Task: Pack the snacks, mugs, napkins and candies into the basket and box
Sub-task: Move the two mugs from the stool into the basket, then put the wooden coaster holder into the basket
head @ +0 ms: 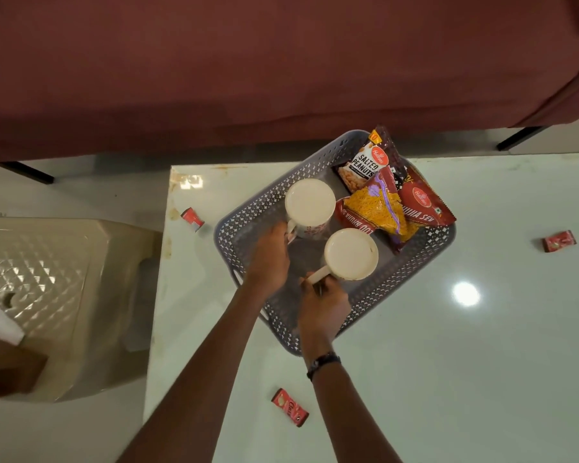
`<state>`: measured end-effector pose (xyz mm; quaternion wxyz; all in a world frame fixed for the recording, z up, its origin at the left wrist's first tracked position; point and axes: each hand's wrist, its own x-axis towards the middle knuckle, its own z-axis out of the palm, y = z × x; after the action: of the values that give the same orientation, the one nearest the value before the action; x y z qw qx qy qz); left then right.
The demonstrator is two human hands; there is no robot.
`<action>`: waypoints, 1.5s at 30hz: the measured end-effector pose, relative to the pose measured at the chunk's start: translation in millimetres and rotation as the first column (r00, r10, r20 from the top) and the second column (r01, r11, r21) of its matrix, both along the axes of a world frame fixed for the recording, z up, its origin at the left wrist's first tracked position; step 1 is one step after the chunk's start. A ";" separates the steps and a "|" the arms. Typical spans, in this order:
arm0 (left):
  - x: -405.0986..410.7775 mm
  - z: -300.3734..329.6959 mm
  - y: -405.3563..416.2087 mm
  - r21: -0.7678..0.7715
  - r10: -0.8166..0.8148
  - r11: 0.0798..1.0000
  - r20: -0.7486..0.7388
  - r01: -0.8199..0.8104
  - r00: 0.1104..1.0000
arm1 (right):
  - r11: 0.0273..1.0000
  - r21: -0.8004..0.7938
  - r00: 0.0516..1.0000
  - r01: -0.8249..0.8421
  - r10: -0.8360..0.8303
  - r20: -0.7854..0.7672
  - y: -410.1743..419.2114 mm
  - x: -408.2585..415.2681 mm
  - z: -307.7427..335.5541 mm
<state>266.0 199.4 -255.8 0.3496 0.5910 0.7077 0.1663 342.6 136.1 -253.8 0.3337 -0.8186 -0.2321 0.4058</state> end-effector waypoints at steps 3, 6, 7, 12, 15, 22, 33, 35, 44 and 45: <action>-6.9 8.7 -10.5 0.050 0.065 0.996 0.054 -0.068 0.996 | 0.986 -0.060 0.985 -0.157 0.160 0.057 -2.8 8.4 11.8; -21.2 36.5 -38.6 0.132 0.112 0.983 0.130 -0.130 0.985 | 0.971 -0.043 0.967 -0.237 0.239 0.084 -20.2 13.7 30.9; -28.4 45.4 -50.4 0.161 0.119 0.976 0.161 -0.145 0.980 | 0.969 -0.026 0.964 -0.247 0.249 0.093 -28.5 13.6 39.6; -85.9 80.3 -115.4 0.124 0.365 0.898 0.328 -0.423 0.871 | 0.846 0.178 0.860 -0.503 0.470 0.196 -62.7 -16.5 82.0; -130.0 94.8 -154.6 0.102 0.555 0.774 0.363 -0.625 0.748 | 0.700 0.260 0.743 -0.666 0.654 0.142 -69.3 -63.2 93.4; -219.0 95.2 -230.4 0.185 0.848 0.400 0.297 -0.898 0.439 | 0.304 0.320 0.362 -0.897 0.922 0.138 -91.3 -202.1 88.1; -313.7 69.4 -241.6 -0.021 0.925 0.267 0.287 -0.964 0.250 | -0.145 0.192 -0.053 -0.971 0.908 0.416 -106.4 -343.2 68.3; -321.5 66.5 -239.5 -0.030 0.924 0.299 0.259 -0.954 0.281 | -0.162 0.129 -0.088 -0.978 0.891 0.446 -100.8 -350.1 66.3; -318.9 76.0 -237.8 0.053 0.857 0.443 0.267 -0.895 0.440 | -0.165 0.190 -0.050 -0.968 0.865 0.499 -98.4 -334.4 66.9; -314.2 78.5 -236.7 0.061 0.843 0.468 0.269 -0.882 0.466 | -0.136 0.225 -0.003 -0.965 0.861 0.509 -98.4 -326.2 68.1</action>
<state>-48.2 -37.3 -177.3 0.2280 0.1609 0.8504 0.4460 16.3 37.7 -185.7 0.1354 -0.3163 -0.8685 0.3568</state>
